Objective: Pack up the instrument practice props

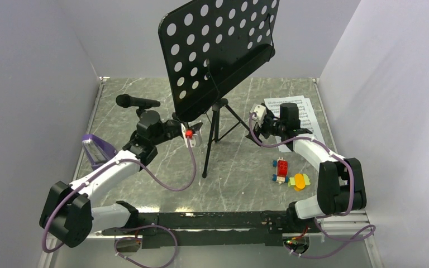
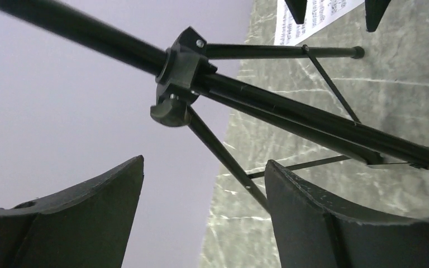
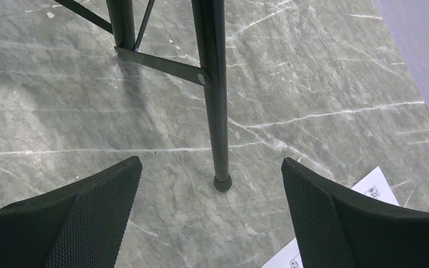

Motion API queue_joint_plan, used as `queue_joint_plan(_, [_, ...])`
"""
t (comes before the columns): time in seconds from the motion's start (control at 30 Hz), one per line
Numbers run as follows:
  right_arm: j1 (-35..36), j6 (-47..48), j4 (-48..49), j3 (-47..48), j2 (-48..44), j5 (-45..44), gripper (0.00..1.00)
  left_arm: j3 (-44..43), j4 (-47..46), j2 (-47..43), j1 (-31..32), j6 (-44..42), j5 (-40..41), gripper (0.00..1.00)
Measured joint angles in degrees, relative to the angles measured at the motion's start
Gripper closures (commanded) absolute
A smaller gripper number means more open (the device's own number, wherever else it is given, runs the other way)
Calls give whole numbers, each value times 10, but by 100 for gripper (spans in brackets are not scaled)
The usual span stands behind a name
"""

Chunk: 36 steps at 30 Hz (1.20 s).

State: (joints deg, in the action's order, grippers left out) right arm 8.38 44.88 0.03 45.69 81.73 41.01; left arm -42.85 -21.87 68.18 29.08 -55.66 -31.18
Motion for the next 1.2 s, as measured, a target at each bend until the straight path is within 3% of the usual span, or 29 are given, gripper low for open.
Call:
queue_joint_plan(0.2, [0,-4,0,0,0,0,2,12,-26,0,24,-98,2,16])
queue_joint_plan(0.53, [0,-6,0,0,0,0,2,-1,-34,27,28,-185,-22,16])
queue_joint_plan(1.2, [-2,-6,4,-5,0,0,2,-58,30,71,27,-194,-35,20])
